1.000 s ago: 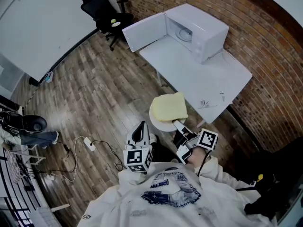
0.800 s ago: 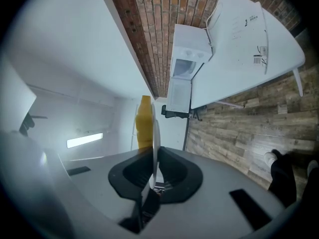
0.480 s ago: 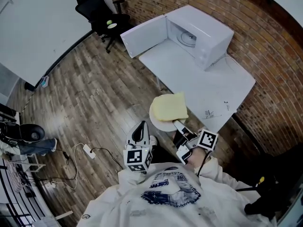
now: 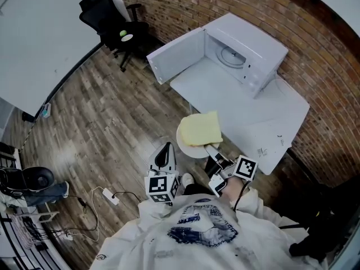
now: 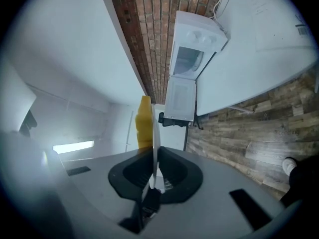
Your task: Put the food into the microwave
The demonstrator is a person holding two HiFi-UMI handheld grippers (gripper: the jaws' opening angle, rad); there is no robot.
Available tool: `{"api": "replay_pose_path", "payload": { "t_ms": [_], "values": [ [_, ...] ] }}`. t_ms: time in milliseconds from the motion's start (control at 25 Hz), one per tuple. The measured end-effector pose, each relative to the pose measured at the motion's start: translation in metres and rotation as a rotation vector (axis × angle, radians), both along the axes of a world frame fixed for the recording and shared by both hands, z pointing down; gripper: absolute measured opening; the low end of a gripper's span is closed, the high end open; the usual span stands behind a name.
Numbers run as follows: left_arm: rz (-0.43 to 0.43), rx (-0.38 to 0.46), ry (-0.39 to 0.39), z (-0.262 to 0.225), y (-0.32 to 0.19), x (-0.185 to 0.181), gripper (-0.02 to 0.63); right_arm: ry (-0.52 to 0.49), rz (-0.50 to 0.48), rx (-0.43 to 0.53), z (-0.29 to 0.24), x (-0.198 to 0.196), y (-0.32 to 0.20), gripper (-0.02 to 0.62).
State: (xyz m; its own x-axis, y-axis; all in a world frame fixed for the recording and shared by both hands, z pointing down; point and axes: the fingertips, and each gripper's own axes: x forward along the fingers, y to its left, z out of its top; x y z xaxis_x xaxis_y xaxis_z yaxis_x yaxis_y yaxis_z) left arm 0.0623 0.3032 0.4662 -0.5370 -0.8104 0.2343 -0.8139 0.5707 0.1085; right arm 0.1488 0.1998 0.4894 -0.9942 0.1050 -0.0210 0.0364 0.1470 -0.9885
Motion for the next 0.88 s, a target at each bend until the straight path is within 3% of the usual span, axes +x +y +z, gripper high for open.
{"api": "replay_pose_path", "payload": {
  "t_ms": [360, 880],
  "values": [
    [0.053, 0.003, -0.005, 0.005, 0.004, -0.088, 0.008, 0.001, 0.054, -0.004, 0.007, -0.078, 0.008, 0.029],
    [0.089, 0.017, 0.027, 0.011, -0.016, -0.125, 0.008, 0.032, 0.078, 0.014, 0.008, -0.115, -0.011, 0.029]
  ]
}}
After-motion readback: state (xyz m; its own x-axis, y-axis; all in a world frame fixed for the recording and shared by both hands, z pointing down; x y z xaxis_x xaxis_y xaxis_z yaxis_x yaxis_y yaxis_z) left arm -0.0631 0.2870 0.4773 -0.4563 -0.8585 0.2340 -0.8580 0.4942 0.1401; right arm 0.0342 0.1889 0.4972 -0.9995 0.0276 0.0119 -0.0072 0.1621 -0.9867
